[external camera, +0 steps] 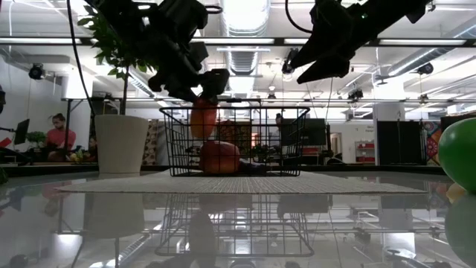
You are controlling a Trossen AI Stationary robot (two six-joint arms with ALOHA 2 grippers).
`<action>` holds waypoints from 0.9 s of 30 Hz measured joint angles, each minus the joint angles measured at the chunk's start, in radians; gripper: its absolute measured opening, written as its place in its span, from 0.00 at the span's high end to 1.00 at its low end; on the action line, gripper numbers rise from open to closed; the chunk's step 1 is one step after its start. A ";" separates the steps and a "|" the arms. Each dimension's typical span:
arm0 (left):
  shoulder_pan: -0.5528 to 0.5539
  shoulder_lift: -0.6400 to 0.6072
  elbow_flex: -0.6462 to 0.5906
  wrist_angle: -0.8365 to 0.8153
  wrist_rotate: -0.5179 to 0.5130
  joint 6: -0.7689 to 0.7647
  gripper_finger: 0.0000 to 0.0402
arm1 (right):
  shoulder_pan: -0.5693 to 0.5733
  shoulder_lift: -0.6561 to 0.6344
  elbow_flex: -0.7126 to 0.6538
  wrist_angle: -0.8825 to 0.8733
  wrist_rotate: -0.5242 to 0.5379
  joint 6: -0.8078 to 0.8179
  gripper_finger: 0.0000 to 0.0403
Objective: Build produce basket
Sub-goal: Put the mango into the wire basket
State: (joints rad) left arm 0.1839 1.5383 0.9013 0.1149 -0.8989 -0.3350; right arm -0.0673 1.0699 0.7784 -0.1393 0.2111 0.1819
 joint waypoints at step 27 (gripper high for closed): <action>0.007 0.000 -0.024 0.034 0.009 -0.026 0.43 | 0.000 0.012 0.000 0.025 0.000 -0.028 0.09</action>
State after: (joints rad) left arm 0.1909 1.5387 0.8768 0.1486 -0.8897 -0.3611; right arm -0.0673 1.0820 0.7784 -0.1146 0.2111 0.1534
